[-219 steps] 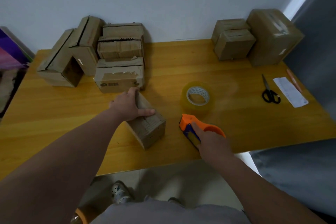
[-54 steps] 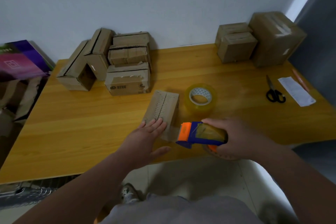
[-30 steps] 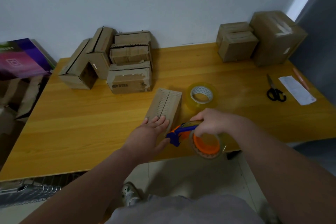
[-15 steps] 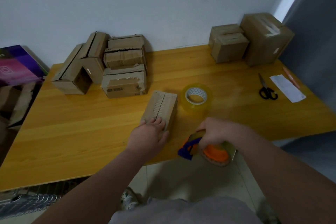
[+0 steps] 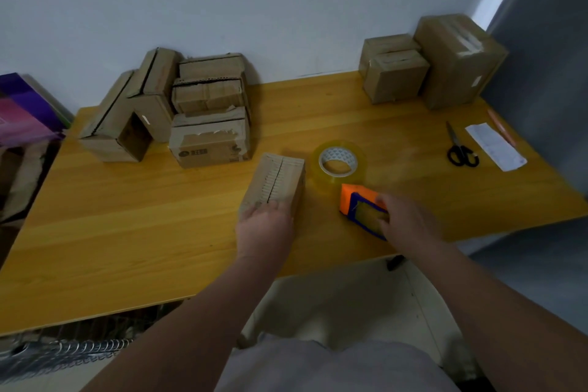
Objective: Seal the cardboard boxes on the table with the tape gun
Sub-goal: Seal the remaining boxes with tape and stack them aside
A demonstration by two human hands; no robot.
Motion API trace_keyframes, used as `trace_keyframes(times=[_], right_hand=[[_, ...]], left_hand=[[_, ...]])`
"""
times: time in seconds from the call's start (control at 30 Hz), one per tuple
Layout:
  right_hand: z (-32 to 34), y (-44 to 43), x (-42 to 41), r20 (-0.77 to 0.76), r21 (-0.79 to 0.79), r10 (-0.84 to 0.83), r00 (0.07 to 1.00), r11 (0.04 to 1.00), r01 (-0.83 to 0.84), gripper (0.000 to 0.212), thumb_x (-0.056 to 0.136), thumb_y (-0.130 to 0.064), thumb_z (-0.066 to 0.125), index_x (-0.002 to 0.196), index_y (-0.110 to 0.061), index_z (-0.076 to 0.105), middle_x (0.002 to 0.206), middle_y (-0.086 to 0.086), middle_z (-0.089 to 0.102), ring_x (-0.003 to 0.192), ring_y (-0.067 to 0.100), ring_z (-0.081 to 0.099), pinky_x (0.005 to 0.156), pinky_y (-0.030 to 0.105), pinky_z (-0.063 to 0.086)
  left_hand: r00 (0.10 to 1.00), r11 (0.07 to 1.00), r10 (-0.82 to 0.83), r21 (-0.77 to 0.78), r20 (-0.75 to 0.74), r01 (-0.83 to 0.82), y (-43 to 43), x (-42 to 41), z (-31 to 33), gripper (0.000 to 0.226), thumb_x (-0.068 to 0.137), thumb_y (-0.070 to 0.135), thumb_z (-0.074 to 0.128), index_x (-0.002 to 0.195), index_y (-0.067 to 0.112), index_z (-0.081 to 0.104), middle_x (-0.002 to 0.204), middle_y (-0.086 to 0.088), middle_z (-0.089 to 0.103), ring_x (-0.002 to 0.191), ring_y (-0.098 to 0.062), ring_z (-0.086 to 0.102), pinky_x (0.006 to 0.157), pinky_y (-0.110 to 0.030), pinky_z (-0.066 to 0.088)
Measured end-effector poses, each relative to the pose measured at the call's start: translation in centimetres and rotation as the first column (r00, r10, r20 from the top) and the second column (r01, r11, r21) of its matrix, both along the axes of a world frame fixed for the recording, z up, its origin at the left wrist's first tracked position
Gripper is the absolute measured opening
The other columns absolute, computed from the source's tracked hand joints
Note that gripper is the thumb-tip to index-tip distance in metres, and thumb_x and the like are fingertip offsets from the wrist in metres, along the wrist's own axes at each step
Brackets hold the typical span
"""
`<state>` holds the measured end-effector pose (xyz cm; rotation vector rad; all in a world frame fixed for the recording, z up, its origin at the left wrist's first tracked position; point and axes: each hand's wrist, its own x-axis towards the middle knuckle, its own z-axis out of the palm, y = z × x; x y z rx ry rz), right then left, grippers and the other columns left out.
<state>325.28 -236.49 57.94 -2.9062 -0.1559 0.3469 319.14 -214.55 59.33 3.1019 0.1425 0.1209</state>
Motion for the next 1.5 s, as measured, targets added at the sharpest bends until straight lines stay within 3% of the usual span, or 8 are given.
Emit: trace_keyframes(times=[0.1, 0.23, 0.5, 0.63, 0.8, 1.27, 1.4, 1.5], right_hand=[[-0.6, -0.1, -0.1, -0.034, -0.101, 0.038, 0.999, 0.994, -0.041, 0.027, 0.088, -0.02, 0.059, 0.111, -0.025, 0.047, 0.1, 0.004, 0.058, 0.087, 0.025, 0.055, 0.066, 0.032, 0.043], [-0.9, 0.8, -0.6, 0.012, -0.189, 0.107, 0.994, 0.977, -0.103, 0.015, 0.092, -0.015, 0.052, 0.102, -0.021, 0.044, 0.088, -0.001, 0.047, 0.078, 0.019, 0.045, 0.062, 0.031, 0.037], [-1.4, 1.0, -0.8, 0.081, -0.13, 0.142, 0.987, 0.983, -0.131, 0.029, 0.085, -0.037, 0.066, 0.092, -0.023, 0.042, 0.097, -0.001, 0.055, 0.094, 0.019, 0.05, 0.067, 0.027, 0.031], [-0.9, 1.8, -0.6, 0.16, -0.045, 0.115, 0.98, 0.993, -0.109, 0.027, 0.086, -0.042, 0.063, 0.093, -0.022, 0.047, 0.089, -0.004, 0.047, 0.086, 0.017, 0.045, 0.066, 0.028, 0.034], [-0.7, 3.2, -0.3, 0.204, 0.042, 0.111, 0.973, 0.992, -0.122, 0.024, 0.086, -0.039, 0.064, 0.094, -0.019, 0.053, 0.092, -0.002, 0.051, 0.091, 0.019, 0.049, 0.066, 0.03, 0.037], [0.7, 6.4, -0.3, 0.24, 0.107, 0.225, 0.944, 0.961, -0.256, 0.033, 0.091, -0.038, 0.059, 0.119, -0.021, 0.057, 0.111, -0.002, 0.056, 0.105, 0.019, 0.046, 0.079, 0.028, 0.038], [1.3, 8.0, -0.6, 0.168, 0.15, 0.342, 0.925, 0.918, -0.367, 0.05, 0.093, -0.033, 0.057, 0.14, -0.025, 0.043, 0.128, -0.003, 0.05, 0.118, 0.018, 0.041, 0.088, 0.028, 0.039], [1.3, 9.6, -1.2, 0.058, 0.215, 0.403, 0.914, 0.888, -0.405, 0.068, 0.093, -0.027, 0.058, 0.151, -0.031, 0.022, 0.139, -0.002, 0.046, 0.127, 0.019, 0.039, 0.096, 0.034, 0.041]], left_hand=[[1.0, 1.0, -0.028, 0.003, 0.004, 0.028, 0.3, 0.0, -0.5, 0.011, 0.091, 0.021, 0.056, 0.1, 0.018, 0.063, 0.1, 0.002, 0.068, 0.094, -0.017, 0.065, 0.097, -0.032, 0.042], [0.981, 0.992, -0.124, 0.0, 0.151, 0.126, 0.9, -0.1, -1.2, 0.022, 0.054, -0.001, 0.075, 0.066, 0.012, 0.061, 0.065, -0.004, 0.065, 0.059, -0.022, 0.066, 0.071, -0.036, 0.056], [0.97, 0.976, -0.211, 0.071, 0.117, 0.204, 4.0, -1.0, -2.4, 0.027, 0.059, 0.001, 0.068, 0.086, 0.005, 0.069, 0.099, -0.013, 0.073, 0.089, -0.026, 0.072, 0.079, -0.044, 0.055], [0.982, 0.989, -0.15, 0.012, 0.118, 0.149, 5.0, -0.4, -1.6, 0.032, 0.076, 0.042, 0.073, 0.092, 0.014, 0.07, 0.093, -0.005, 0.074, 0.086, -0.019, 0.071, 0.095, -0.041, 0.048], [0.991, 0.988, 0.066, -0.132, -0.116, -0.081, 5.7, 1.8, -0.6, 0.063, 0.097, 0.057, 0.03, 0.149, 0.022, 0.028, 0.155, 0.003, 0.03, 0.144, -0.017, 0.023, 0.119, -0.042, 0.011], [0.928, 0.849, 0.14, -0.44, -0.345, -0.292, 8.4, 4.9, -1.1, 0.105, 0.064, 0.071, 0.07, 0.147, 0.019, 0.032, 0.137, -0.002, 0.051, 0.124, -0.026, 0.048, 0.108, -0.052, 0.034], [0.913, 0.641, 0.136, -0.668, -0.385, -0.377, 9.2, 3.8, -0.6, 0.077, 0.078, 0.062, 0.064, 0.136, 0.015, 0.049, 0.128, -0.003, 0.057, 0.114, -0.024, 0.055, 0.094, -0.036, 0.044], [0.865, 0.159, 0.171, -0.853, -0.473, -0.498, 9.7, 2.2, -0.8, 0.047, 0.098, 0.049, 0.041, 0.132, 0.019, 0.054, 0.127, -0.006, 0.057, 0.119, -0.025, 0.051, 0.098, -0.039, 0.034]])
